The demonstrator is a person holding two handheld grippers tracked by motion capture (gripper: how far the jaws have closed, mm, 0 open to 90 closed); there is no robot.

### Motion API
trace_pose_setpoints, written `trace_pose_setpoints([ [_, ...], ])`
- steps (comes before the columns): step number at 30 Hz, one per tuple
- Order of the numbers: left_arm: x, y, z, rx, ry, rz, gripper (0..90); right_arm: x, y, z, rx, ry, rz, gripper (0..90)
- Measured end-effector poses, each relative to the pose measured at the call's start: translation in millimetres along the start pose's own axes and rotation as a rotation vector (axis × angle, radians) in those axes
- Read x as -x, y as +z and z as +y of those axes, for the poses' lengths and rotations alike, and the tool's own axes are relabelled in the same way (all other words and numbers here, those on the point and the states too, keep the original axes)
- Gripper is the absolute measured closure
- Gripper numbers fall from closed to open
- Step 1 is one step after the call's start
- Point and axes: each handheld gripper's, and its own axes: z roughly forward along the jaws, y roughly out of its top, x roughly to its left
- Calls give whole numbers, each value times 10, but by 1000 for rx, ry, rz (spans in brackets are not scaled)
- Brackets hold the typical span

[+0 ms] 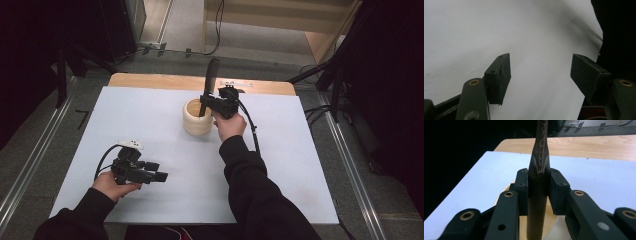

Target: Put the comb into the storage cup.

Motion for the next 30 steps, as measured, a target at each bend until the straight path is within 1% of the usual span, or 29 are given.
trace_pose_setpoints([
  [2, -2, -1, -1, 0, 0, 0, 331, -1, 4, -5, -5, -12, -5, 695],
  [5, -5, -1, -1, 0, 0, 0, 331, 4, 6, -5, -6, -9, -3, 695],
  [10, -3, 1, -1, -1, 0, 0, 331, -9, 21, -22, -20, -32, -9, 695],
  [14, -1, 3, -2, -3, 0, 0, 331, -17, 40, -33, -24, -32, -5, 695],
  [16, -2, 2, -2, -3, 0, 0, 331, -32, 55, -41, -37, -48, -10, 695],
  [19, -2, 1, -2, -4, 0, 0, 331, -53, 69, -54, -41, -77, -15, 695],
  [22, -1, 2, -2, -6, 2, 0, 331, -62, 71, -58, -43, -82, -19, 691],
  [24, -1, 3, -2, -6, 2, 0, 331, -67, 62, -56, -50, -90, -30, 679],
  [25, -1, 2, -2, -6, 1, 1, 331, -72, 54, -56, -49, -106, -39, 665],
  [26, 0, 2, -3, -5, 1, 0, 331, -74, 42, -57, -43, -123, -49, 621],
  [27, 0, 1, -2, -5, 0, 1, 331, -76, 26, -52, -34, -133, -47, 598],
  [30, 0, 6, -2, -5, 1, 0, 331, -81, -35, -36, -7, -154, -47, 570],
])
